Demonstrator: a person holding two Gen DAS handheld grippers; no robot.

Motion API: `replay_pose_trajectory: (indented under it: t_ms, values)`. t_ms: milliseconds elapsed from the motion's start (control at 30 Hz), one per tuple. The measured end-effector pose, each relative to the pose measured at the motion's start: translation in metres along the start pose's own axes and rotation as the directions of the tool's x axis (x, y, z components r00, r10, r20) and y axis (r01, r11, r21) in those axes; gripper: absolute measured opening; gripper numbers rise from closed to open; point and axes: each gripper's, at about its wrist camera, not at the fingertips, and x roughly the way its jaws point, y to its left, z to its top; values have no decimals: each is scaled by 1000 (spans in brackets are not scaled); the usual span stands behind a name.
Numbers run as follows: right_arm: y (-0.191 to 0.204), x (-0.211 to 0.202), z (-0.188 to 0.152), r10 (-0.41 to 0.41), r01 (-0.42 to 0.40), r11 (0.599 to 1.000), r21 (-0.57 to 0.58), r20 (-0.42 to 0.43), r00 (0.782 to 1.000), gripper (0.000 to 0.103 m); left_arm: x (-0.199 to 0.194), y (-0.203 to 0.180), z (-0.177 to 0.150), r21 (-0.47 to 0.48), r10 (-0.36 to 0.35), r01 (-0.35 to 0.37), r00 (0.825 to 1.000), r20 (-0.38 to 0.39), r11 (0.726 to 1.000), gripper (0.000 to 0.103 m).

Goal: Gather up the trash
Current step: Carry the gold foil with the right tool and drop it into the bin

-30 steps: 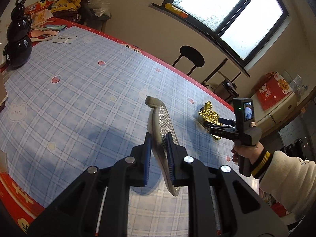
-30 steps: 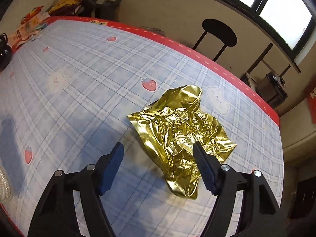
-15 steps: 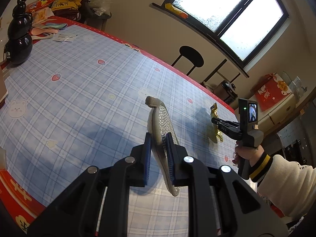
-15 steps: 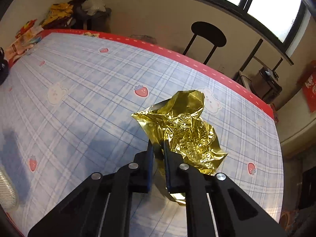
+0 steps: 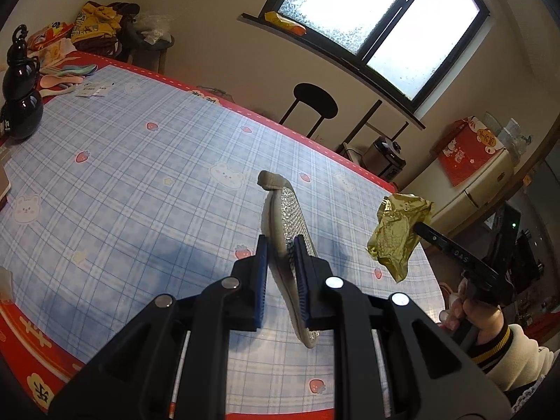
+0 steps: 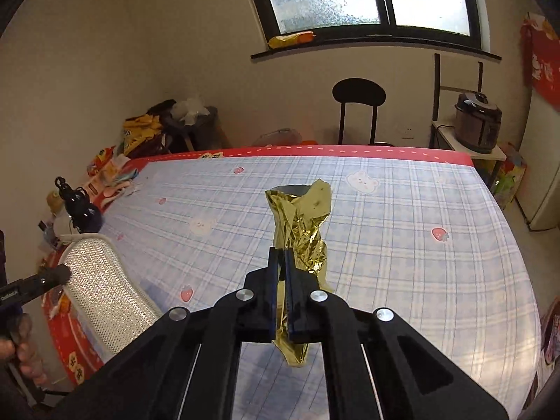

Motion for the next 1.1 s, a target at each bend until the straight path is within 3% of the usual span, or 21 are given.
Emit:
replay_pose_trajectory:
  t_ms: [433, 767, 933, 1100]
  values:
    - [-48, -95, -48, 1, -3, 998, 62, 39, 999, 5, -1, -82, -18, 97, -65, 66, 998, -18, 993, 18]
    - [-133, -163, -71, -127, 107, 980, 168, 110, 986, 5, 19, -160, -31, 187, -128, 137, 990, -56, 973, 18]
    - [-205, -196, -84, -280, 251, 940, 229, 103, 954, 5, 34, -192, -41, 208, -147, 160, 986, -75, 965, 18]
    - [-288, -216, -101, -449, 425, 862, 274, 26, 893, 5, 45, -210, -53, 212, -154, 172, 983, -96, 962, 18]
